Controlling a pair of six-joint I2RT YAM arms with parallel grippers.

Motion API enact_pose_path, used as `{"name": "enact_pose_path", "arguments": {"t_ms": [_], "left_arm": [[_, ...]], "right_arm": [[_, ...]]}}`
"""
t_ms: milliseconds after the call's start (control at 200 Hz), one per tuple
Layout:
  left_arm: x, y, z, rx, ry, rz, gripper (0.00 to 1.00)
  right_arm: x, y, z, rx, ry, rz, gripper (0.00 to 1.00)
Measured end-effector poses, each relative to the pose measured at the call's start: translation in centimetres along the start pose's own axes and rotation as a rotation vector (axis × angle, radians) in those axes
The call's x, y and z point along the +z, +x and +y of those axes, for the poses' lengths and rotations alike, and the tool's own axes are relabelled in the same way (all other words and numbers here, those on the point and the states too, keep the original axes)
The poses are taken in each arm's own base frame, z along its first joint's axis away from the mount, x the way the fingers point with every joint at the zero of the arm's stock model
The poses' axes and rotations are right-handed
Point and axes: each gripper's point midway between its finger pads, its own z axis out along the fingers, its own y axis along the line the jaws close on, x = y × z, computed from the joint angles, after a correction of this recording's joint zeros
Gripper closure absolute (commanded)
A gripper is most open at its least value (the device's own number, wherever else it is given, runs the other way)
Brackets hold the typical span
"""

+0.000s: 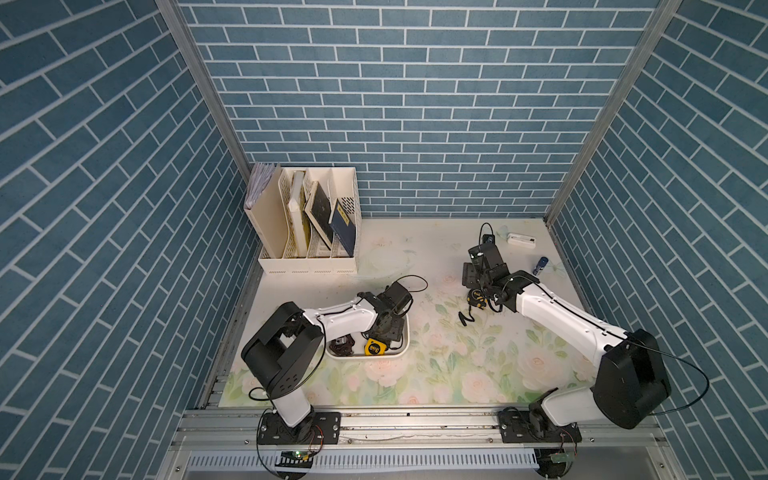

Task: Take the tape measure out of the storage box
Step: Pick up the tape measure from the storage box.

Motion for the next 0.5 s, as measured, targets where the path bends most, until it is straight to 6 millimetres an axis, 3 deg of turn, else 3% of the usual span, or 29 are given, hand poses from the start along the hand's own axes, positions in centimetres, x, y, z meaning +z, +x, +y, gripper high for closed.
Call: {"name": "enact_pose_path", "arguments": {"t_ms": [145,240,335,500], "left_arm": [[-0.5,-0.1,0.8,-0.018,-0.028,-0.001,0.71],[-2.0,-0.7,1.4,-0.039,-0.043,-0.018,0.78],[-4.9,-2.7,1.5,-0.070,-0.035,-0.077,0.80],[-11.9,-7.4,1.2,-0.143,0.035,-0.242,0.81]], "right_arm": [[0.1,0.2,0.0,-0.001,0.001,0.003,0.25],[0.1,0.3,0.0,-0.001,0.000,0.004,0.25],[0.2,0.2,0.1,0.001,-0.008,0.003,0.25],[0.4,0.6,0.4,0.005,-0.030,0.003,0.26]]}}
